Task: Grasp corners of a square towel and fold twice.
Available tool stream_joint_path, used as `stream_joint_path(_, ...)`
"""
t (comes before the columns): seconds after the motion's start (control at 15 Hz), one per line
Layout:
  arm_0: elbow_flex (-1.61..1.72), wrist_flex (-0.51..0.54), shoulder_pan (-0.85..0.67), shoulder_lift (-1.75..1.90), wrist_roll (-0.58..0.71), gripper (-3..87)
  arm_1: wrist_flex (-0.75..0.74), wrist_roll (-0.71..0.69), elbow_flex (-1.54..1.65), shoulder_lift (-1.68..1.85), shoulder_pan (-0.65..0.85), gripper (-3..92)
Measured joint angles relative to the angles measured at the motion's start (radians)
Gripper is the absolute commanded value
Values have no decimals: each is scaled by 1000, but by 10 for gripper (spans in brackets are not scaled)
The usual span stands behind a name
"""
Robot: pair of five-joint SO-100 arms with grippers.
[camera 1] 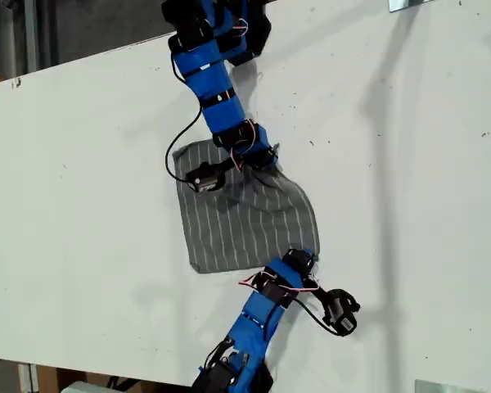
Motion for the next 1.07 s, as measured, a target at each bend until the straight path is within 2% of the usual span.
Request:
stream_joint_path(0.13,-123,166,8,-3,38,1,75,3,-81,-5,-40,-1)
stream_joint_path(0.33,-302,304,-2,-3,123,1,229,8,-249,14,-110,-1)
stream_joint_path(0.8,-342,370,-92,140,281,1,313,14,-256,229,-140,-1)
stream_joint_path(0.93,-262,382,-123,238,287,1,325,2,-187,357,-69,-1)
stream_joint_path(1.07,-114,374,-189,373,287,1,328,-64,-87,503,81,-1)
